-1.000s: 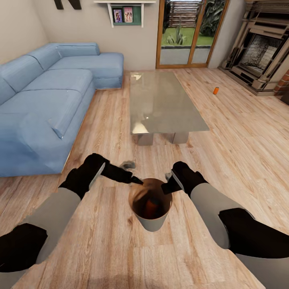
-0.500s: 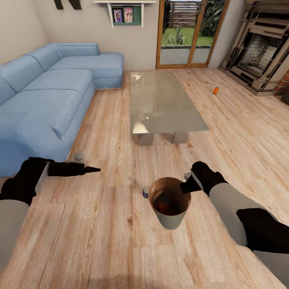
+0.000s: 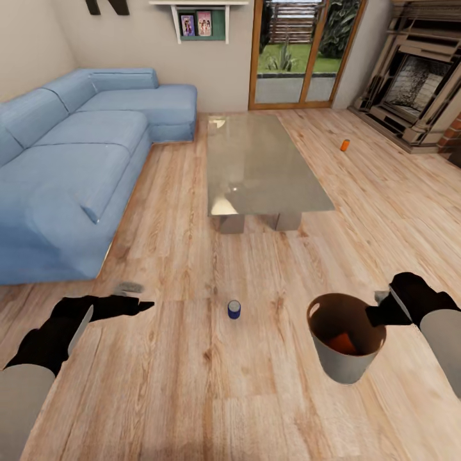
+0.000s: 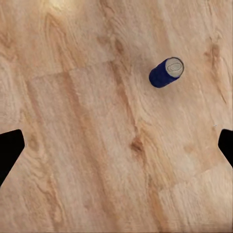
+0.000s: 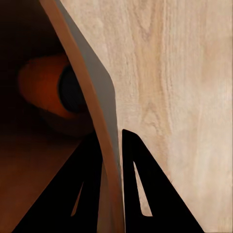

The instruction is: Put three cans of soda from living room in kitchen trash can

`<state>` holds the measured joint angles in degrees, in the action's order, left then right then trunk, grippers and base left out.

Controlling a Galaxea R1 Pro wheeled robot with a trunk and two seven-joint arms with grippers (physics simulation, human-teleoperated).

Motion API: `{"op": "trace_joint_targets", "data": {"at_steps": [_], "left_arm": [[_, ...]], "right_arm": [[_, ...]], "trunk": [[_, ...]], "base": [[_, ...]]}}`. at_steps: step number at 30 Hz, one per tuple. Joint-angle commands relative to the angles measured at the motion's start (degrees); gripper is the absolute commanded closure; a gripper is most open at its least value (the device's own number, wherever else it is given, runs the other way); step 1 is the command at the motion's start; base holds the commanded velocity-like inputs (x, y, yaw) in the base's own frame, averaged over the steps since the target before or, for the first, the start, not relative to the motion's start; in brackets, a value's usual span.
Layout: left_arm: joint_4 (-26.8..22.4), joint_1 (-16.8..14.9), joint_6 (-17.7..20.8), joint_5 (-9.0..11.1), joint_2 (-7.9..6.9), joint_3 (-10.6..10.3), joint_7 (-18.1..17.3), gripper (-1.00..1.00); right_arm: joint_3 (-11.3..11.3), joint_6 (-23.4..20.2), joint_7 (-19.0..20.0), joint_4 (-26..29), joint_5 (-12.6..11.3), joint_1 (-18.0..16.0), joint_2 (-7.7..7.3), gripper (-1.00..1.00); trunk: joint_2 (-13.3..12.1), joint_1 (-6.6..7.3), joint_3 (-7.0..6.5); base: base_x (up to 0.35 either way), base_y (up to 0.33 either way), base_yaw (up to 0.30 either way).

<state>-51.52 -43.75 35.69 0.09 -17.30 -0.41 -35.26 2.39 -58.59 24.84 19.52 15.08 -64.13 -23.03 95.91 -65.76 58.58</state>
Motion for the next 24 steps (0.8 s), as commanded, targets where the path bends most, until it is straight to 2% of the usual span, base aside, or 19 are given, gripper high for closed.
{"op": "trace_joint_targets", "data": {"at_steps": [1,4,7,9,10,11,12,17,18,19,24], "left_arm": [[-0.06,0.20,0.01,0.02,0.86,-0.02,3.01,-1.00],[-0.37,0.33,0.29,0.04,2.05,-0.02,6.25,-1.00],[-0.31,0.38,0.60,-0.05,3.09,-0.03,7.65,-1.00],[0.14,0.40,0.80,-0.11,3.91,-0.03,8.07,-1.00],[0.75,0.42,0.88,-0.20,5.27,-0.22,8.34,-1.00],[0.99,0.42,0.89,-0.25,5.82,-0.46,8.42,-1.00],[1.45,0.42,0.97,-0.32,6.77,-1.58,8.84,-1.00],[2.33,0.42,1.17,-0.34,8.36,-6.02,11.37,-1.00],[2.52,0.42,1.20,-0.34,8.55,-6.37,11.57,-1.00],[2.87,0.42,1.24,-0.35,8.92,-6.87,11.87,-1.00],[3.37,0.42,1.31,-0.35,9.69,-7.60,12.27,-1.00]], "right_arm": [[-0.32,0.18,0.34,-0.02,-1.96,0.28,-0.43,1.00],[-0.37,0.73,0.38,0.00,-1.97,0.46,-0.74,1.00],[-0.66,1.29,0.54,0.05,-2.00,0.53,-1.12,1.00],[-1.10,1.46,1.85,0.09,-2.02,0.53,-1.88,1.00],[-1.34,1.55,3.94,0.12,-1.91,0.51,-2.85,1.00],[-1.39,1.57,4.63,0.13,-1.87,0.51,-3.23,1.00],[-1.48,1.55,5.84,0.14,-1.82,0.50,-4.18,1.00],[-1.64,1.26,7.67,0.17,-1.69,0.50,-7.17,1.00],[-1.65,1.21,7.78,0.17,-1.68,0.50,-7.63,1.00],[-1.66,1.16,7.93,0.17,-1.66,0.50,-8.69,1.00],[-1.65,1.13,8.18,0.17,-1.64,0.50,-10.70,1.00]], "trunk": [[0.00,0.00,-0.01],[0.00,0.00,-0.01],[0.00,0.00,-0.01],[0.00,0.00,-0.01],[0.00,0.00,-0.01],[0.00,0.00,-0.01],[0.00,0.00,-0.01],[0.00,0.00,-0.09],[0.00,0.00,-0.13],[0.00,0.00,-0.17],[0.00,0.00,-0.44]], "base": [[0.283,0.000,0.000],[0.299,0.000,0.000],[0.316,0.000,0.000],[0.323,0.000,0.000],[0.325,0.000,0.000],[0.326,0.000,0.000],[0.326,0.000,0.000],[0.327,0.000,-0.057],[0.327,0.000,-0.144],[0.327,0.000,-0.166],[0.327,0.000,-0.185]]}}
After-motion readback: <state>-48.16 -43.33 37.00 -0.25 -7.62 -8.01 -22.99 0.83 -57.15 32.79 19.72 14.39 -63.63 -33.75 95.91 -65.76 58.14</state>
